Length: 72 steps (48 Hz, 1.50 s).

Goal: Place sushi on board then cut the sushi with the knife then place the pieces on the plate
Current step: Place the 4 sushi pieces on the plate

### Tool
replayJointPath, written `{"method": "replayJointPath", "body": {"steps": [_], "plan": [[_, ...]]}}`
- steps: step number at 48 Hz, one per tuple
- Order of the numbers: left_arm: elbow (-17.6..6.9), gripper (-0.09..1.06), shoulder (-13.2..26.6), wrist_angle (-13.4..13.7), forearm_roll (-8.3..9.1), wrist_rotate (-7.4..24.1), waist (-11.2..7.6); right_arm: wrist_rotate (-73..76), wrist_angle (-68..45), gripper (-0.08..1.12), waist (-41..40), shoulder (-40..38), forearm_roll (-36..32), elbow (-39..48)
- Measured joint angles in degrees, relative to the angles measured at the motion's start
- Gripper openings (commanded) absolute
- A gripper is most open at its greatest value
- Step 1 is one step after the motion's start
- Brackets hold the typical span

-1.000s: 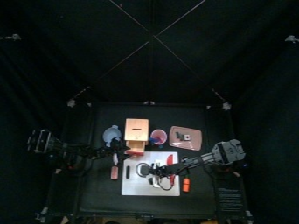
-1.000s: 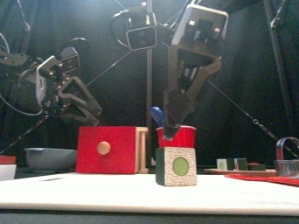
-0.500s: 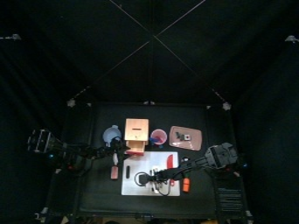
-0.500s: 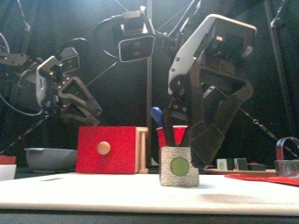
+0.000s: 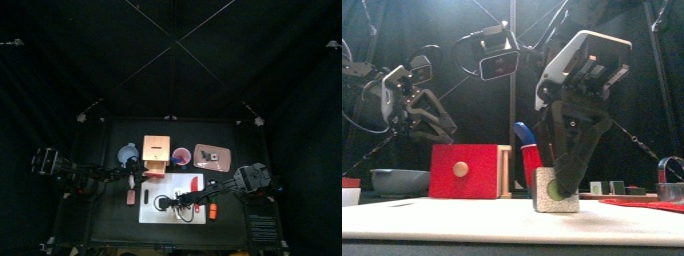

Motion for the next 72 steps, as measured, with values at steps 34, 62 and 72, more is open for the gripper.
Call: {"method": "replayJointPath", "body": {"steps": [34,62,72], "plan": [[0.00,0.86,0.00,0.09,-0.09,0.26,-0.44,33.49,1.93,0.56,-22.59,-41.92,-10.28,39.73],[0.00,0.86,0.26,0.09,1.67,0.35,-1.49,39.99,-10.46,0.65,-50.89,-41.31,-18.90,48.87],[0.00,0.86,0.26,0.09,2.20,0.35,-1.58,39.81,-18.72,0.84,-51.06,-41.13,-16.17,50.01]]}}
